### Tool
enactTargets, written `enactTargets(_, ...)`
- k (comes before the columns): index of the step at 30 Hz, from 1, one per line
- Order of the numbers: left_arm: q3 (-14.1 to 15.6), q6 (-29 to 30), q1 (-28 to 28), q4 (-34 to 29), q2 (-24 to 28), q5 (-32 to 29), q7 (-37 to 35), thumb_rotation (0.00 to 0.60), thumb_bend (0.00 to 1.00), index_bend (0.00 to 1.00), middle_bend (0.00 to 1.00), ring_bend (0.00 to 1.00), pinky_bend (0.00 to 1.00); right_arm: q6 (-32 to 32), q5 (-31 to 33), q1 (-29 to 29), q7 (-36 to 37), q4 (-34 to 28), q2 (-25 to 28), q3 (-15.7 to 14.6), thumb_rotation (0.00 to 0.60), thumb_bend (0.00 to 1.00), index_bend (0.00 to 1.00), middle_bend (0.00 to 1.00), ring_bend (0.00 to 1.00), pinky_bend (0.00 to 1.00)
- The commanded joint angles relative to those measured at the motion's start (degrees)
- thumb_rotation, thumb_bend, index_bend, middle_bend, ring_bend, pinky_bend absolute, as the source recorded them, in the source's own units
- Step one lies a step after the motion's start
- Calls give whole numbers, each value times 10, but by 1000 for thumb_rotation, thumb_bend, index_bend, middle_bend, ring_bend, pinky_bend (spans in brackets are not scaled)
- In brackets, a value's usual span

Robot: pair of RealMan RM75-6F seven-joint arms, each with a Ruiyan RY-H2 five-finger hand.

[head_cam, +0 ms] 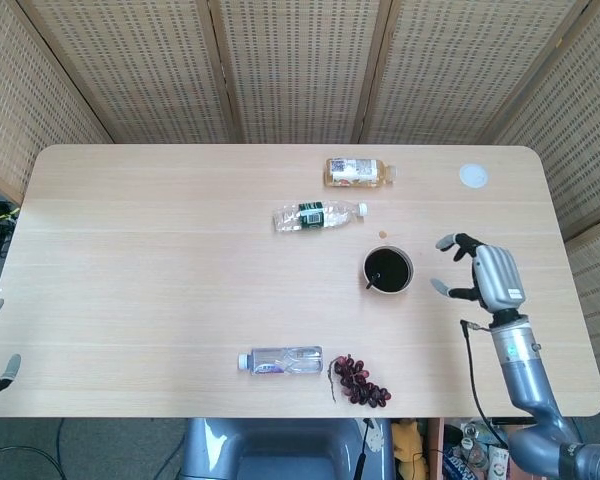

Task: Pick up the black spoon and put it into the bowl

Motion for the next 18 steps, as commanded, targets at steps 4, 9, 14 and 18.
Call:
enactTargets(4, 5, 7, 2, -4, -8, 8, 11, 600, 360, 0, 0, 0, 0, 108, -75, -71, -117, 13, -10, -52, 600, 239, 421, 312, 246, 398)
enactTargets(9, 12, 23, 8, -5, -11, 21, 10, 600, 361, 0, 0, 0, 0, 120, -93, -98, -183, -6, 8, -83, 600, 239, 294, 172, 81, 198)
enactTargets(14, 16, 36, 17, -6, -11, 25, 13, 600, 358, 0, 0, 0, 0, 117, -107, -119, -207, -33, 22, -108, 600, 239, 190, 63, 0, 73)
enactTargets(18, 19, 41, 22, -7, -11, 27, 18, 600, 359, 0, 0, 0, 0, 117, -119, -134, -221, -51, 29, -125, 600, 239, 188, 53, 0, 65)
